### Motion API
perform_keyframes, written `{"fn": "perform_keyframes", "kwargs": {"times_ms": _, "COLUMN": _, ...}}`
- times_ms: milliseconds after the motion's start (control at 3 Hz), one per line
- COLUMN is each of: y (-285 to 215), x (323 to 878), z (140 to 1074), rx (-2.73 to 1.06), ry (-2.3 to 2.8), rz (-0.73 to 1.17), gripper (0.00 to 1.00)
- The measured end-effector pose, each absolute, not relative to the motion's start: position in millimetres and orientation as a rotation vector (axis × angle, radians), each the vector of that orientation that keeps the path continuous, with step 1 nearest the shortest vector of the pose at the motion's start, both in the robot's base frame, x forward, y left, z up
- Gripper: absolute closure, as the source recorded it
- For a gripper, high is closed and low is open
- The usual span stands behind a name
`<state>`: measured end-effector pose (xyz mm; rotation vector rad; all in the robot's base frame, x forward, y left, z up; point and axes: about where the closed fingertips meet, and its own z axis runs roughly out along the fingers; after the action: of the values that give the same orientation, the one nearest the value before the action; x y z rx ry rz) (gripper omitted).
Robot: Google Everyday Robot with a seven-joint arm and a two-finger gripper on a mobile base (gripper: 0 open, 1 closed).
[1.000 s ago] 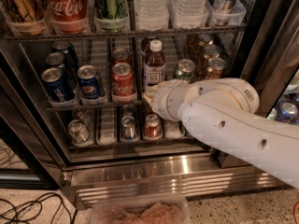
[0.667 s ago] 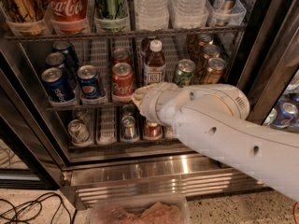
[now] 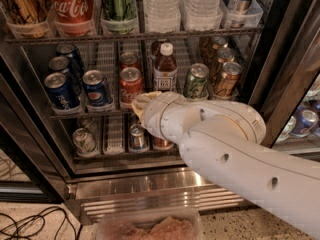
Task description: Pick coke can from middle shelf of fridge
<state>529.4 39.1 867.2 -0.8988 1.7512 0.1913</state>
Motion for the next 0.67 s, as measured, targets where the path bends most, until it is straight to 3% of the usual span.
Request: {"fn": "perform_keyframes", "kwargs": {"times_ms": 667, "y": 23.6, "x": 522.1, "z": 886.5, "rx": -0.850, "ry": 1.684, "rz": 0.151, "gripper": 0.56}}
